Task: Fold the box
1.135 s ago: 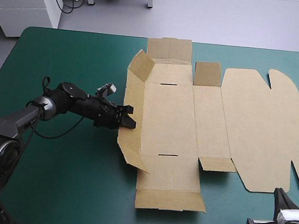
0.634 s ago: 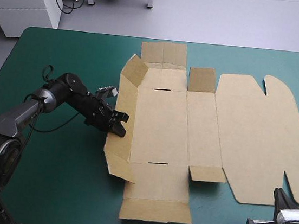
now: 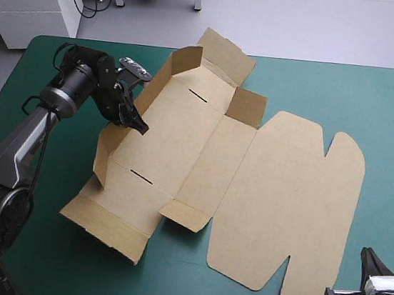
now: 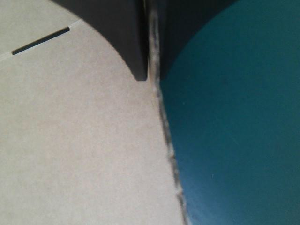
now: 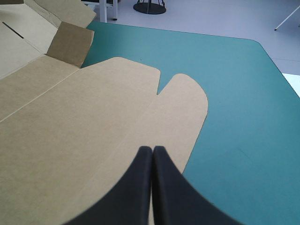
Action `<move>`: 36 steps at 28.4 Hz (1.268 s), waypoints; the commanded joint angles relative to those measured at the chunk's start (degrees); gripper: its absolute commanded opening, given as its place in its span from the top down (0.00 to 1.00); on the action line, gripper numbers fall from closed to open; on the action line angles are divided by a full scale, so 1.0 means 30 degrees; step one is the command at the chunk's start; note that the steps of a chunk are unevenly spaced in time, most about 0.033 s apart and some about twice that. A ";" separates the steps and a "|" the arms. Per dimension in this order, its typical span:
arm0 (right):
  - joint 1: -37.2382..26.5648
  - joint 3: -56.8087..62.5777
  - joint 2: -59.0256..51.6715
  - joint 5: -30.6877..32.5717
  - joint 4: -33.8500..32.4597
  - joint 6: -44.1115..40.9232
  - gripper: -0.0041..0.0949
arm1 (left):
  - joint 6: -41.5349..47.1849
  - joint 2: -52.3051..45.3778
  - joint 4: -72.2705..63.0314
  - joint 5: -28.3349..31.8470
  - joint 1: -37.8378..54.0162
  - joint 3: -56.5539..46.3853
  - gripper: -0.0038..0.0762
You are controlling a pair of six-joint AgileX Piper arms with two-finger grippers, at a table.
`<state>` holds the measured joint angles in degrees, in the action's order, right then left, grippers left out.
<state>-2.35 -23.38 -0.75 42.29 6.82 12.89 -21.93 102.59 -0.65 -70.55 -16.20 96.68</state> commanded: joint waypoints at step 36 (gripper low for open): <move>-0.0083 -0.0459 -0.0402 -0.1480 0.0068 0.0125 0.98 | 0.1597 -0.0871 2.1528 0.4915 -1.2981 0.0679 0.96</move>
<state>-2.35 -23.38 -0.75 42.29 6.82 12.89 -18.89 102.85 59.29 -57.20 -53.67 96.79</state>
